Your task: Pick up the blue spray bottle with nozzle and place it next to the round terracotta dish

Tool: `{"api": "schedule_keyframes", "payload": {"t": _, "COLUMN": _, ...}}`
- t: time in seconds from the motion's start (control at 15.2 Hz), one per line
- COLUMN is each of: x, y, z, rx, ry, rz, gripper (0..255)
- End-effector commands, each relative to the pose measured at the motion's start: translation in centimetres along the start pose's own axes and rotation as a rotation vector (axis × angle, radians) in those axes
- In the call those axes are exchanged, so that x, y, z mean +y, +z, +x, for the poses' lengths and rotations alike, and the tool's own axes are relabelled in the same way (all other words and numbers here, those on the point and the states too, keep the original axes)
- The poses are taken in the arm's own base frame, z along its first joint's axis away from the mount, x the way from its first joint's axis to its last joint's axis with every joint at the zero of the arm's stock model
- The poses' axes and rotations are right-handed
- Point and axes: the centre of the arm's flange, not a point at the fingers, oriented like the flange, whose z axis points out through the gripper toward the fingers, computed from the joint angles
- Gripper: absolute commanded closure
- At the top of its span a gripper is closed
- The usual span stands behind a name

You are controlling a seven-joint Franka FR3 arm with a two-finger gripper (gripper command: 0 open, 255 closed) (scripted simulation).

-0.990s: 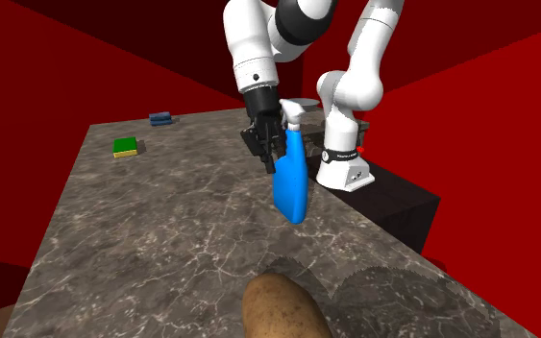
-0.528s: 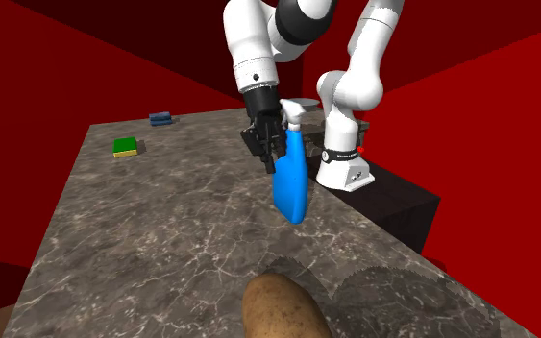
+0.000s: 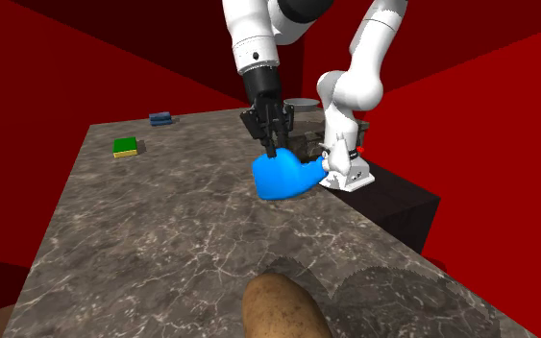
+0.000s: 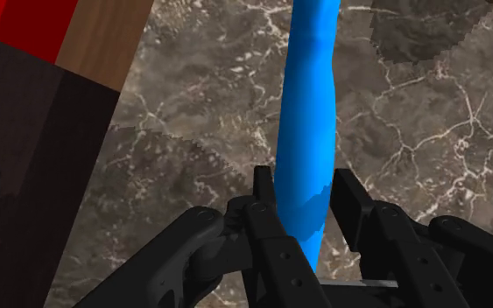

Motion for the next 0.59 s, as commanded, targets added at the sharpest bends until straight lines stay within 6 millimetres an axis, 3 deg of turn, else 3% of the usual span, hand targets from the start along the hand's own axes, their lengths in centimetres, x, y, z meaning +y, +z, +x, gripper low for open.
{"api": "schedule_keyframes", "payload": {"t": 0.0, "x": -0.1, "y": -0.9, "z": -0.3, "rx": 0.0, "ry": 0.0, "rz": 0.0, "gripper": 255}}
{"api": "schedule_keyframes", "payload": {"t": 0.53, "x": -0.4, "y": -4.8, "z": -2.0, "rx": 0.0, "ry": 0.0, "rz": 0.0, "gripper": 255}}
